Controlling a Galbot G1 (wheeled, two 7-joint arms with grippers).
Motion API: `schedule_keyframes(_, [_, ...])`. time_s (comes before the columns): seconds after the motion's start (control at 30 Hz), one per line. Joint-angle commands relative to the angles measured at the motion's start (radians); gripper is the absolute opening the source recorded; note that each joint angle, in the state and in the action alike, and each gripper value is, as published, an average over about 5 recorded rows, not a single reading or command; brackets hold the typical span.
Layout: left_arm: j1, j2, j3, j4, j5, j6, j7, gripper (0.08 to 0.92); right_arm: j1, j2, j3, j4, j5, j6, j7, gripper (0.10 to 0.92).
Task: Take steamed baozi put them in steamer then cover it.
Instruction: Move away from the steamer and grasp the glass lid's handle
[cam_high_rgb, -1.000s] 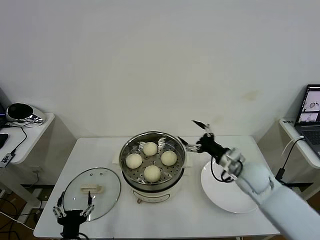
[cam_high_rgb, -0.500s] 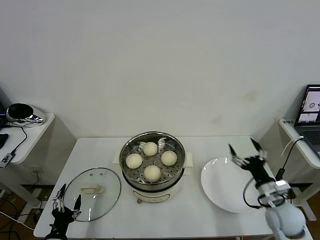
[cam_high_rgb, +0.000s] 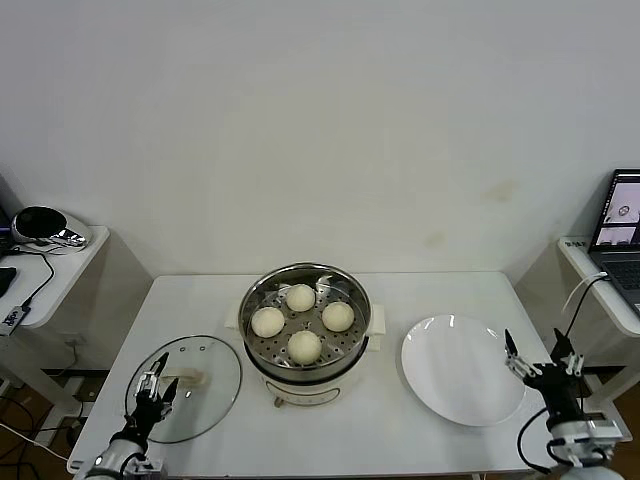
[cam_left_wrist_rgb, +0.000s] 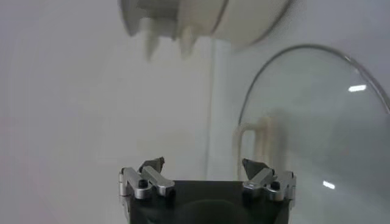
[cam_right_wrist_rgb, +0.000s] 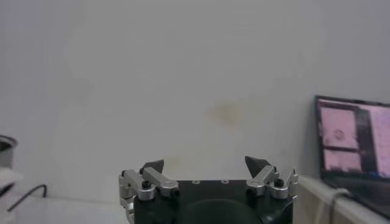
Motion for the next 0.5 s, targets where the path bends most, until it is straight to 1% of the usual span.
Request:
schedule_keyframes(0.03, [-0.174, 0.056, 0.088, 0.149, 0.06, -0.011, 0.017, 0.823, -0.071, 0.064, 0.054, 0.022, -0.014, 0.007, 0.002, 0.823])
schedule_keyframes(0.23, [-0.227, 0.046, 0.112, 0.187, 0.051, -0.012, 0.006, 0.823, -0.086, 0.069, 0.056, 0.031, -0.013, 0.013, 0.002, 0.823])
schedule_keyframes(0.37, [-0.242, 0.04, 0.118, 0.206, 0.042, -0.014, 0.004, 0.823, -0.09, 0.069, 0.057, 0.029, -0.011, 0.015, 0.003, 0.823])
schedule_keyframes(0.43, [-0.243, 0.037, 0.121, 0.211, 0.039, -0.016, 0.005, 0.814, -0.089, 0.069, 0.057, 0.028, -0.01, 0.015, 0.003, 0.823])
schedule_keyframes(0.5, [-0.242, 0.036, 0.123, 0.215, 0.038, -0.018, 0.009, 0.779, -0.087, 0.069, 0.057, 0.027, -0.008, 0.014, 0.003, 0.823])
